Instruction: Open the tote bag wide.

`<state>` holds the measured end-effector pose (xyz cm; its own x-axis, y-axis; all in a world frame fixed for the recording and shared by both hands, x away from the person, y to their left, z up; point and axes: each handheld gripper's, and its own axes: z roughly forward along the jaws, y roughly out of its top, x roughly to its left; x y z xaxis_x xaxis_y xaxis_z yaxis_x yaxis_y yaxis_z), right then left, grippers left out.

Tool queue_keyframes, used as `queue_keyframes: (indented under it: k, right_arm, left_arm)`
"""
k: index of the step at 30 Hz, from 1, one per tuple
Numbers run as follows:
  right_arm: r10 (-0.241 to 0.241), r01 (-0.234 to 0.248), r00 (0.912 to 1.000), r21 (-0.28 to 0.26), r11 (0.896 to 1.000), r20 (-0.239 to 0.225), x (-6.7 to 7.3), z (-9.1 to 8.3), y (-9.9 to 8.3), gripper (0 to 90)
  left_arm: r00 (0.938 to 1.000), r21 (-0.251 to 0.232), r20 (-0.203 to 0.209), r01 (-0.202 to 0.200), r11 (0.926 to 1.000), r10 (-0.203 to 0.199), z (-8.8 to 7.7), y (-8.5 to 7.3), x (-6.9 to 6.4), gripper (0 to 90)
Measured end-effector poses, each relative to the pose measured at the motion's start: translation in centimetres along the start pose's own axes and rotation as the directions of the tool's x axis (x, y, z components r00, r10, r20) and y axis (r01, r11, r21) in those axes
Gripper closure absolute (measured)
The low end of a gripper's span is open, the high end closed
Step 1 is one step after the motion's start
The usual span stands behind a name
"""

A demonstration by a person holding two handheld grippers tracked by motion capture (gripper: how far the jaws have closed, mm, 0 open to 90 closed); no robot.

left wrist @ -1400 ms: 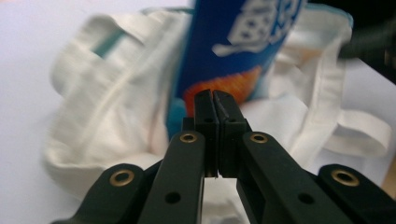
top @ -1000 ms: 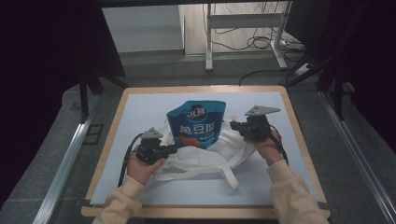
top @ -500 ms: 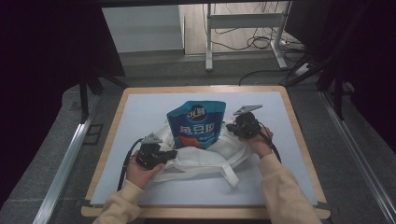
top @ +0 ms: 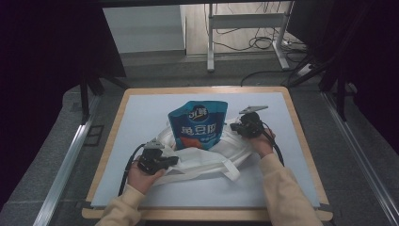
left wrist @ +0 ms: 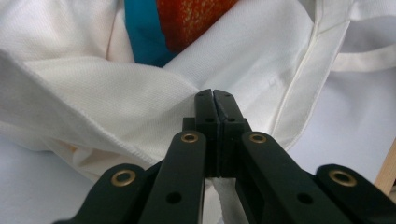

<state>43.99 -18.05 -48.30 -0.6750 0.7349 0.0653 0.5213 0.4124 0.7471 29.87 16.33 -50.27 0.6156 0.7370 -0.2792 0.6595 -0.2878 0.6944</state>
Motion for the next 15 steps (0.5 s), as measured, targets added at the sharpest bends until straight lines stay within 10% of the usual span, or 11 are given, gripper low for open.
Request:
queue_keyframes:
  k: [15]
  right_arm:
    - [-0.003, -0.002, 0.9997, -0.183, 0.983, -0.025, 1.6, -5.1, 0.5, 88.7]
  left_arm:
    - [0.9983, -0.110, -0.007, -0.058, 0.9922, 0.058, -2.4, 1.8, -1.2, 88.2]
